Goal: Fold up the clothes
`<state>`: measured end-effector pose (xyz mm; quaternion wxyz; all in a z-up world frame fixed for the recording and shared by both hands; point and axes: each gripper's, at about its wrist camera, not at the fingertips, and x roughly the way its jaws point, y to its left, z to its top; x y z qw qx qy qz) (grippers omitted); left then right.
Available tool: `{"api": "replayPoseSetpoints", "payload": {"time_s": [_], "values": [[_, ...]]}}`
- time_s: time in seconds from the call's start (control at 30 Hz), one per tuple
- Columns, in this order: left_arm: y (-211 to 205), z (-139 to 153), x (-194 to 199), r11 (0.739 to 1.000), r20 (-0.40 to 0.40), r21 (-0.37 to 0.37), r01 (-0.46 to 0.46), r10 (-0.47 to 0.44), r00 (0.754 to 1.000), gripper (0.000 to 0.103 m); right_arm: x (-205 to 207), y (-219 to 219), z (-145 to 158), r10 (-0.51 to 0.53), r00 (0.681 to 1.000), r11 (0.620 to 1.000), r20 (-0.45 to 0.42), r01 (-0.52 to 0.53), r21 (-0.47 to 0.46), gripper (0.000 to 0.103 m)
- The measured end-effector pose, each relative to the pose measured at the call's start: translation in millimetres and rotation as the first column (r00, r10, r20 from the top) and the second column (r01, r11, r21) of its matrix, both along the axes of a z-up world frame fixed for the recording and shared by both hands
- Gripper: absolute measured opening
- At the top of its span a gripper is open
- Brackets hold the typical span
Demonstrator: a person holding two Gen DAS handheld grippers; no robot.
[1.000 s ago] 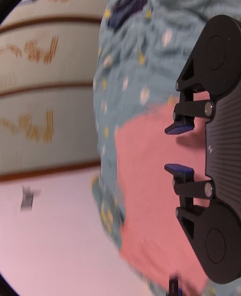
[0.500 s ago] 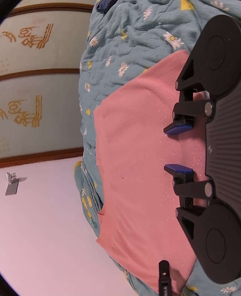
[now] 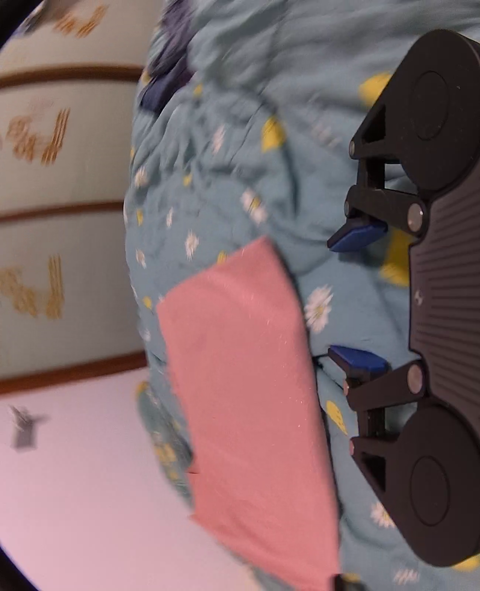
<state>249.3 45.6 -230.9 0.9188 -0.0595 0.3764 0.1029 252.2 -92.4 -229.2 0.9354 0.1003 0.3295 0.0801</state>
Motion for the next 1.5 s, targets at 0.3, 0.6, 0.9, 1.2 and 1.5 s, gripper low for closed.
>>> {"api": "replayPoseSetpoints", "payload": {"time_s": [0.3, 0.6, 0.9, 1.2, 1.5], "values": [[17, 33, -72, 0.985, 0.079, -0.136, -0.104, 0.115, 0.990, 0.084, -82, -9, 41, -0.031, 0.981, 0.999, 0.189, 0.033, -0.009, 0.057], [14, 49, -111, 0.975, 0.099, -0.198, -0.105, 0.126, 0.987, 0.084, -125, -7, 68, -0.049, 0.943, 0.998, 0.330, 0.061, -0.028, 0.069], [9, 48, -113, 0.975, 0.104, -0.206, -0.087, 0.111, 0.988, 0.085, -124, -8, 69, -0.048, 0.954, 0.998, 0.297, 0.055, -0.016, 0.069], [55, 20, -79, 0.808, 0.148, -0.584, -0.080, 0.202, 0.968, 0.072, -110, -3, 54, -0.027, 0.970, 1.000, 0.243, 0.023, 0.020, 0.069], [86, -23, -31, 0.624, 0.101, -0.772, -0.119, 0.306, 0.947, 0.065, -83, 9, 31, 0.063, 0.982, 0.997, 0.177, -0.071, 0.041, 0.069]]}}
